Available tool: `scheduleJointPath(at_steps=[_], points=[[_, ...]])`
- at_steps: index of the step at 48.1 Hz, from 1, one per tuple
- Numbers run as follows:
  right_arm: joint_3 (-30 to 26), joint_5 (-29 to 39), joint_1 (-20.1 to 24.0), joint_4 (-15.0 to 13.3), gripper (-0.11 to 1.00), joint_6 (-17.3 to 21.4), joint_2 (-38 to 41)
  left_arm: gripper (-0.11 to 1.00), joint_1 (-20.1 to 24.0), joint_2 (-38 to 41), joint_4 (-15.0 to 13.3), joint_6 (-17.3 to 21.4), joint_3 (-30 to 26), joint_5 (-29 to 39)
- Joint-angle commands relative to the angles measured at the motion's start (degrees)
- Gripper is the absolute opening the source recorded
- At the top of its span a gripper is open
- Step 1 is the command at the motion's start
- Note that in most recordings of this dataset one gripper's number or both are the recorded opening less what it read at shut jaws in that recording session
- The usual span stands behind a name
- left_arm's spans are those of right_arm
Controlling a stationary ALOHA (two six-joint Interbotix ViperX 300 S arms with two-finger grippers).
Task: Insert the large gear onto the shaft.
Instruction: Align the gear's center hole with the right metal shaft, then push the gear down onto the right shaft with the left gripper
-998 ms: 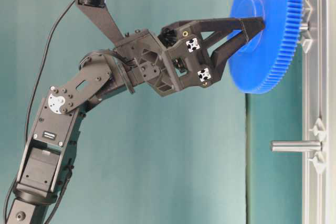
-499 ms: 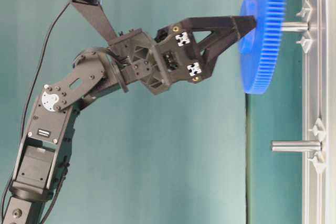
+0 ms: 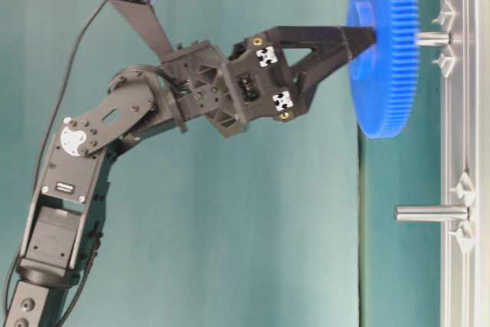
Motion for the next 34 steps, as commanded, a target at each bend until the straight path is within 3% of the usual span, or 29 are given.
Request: scheduleJointPath(at_steps=[1, 34], points=[[-0.8, -0.4, -0.1, 0.1, 0.08, 0.5, 0.4, 0.94, -0.1, -0.6, 0.3, -0.9, -0.3, -0.3], [-0.6, -0.4, -0.1, 0.3, 0.08, 0.6, 0.4, 0.94, -0.6, 0.5, 0.3, -1.0, -1.5, -1.4]])
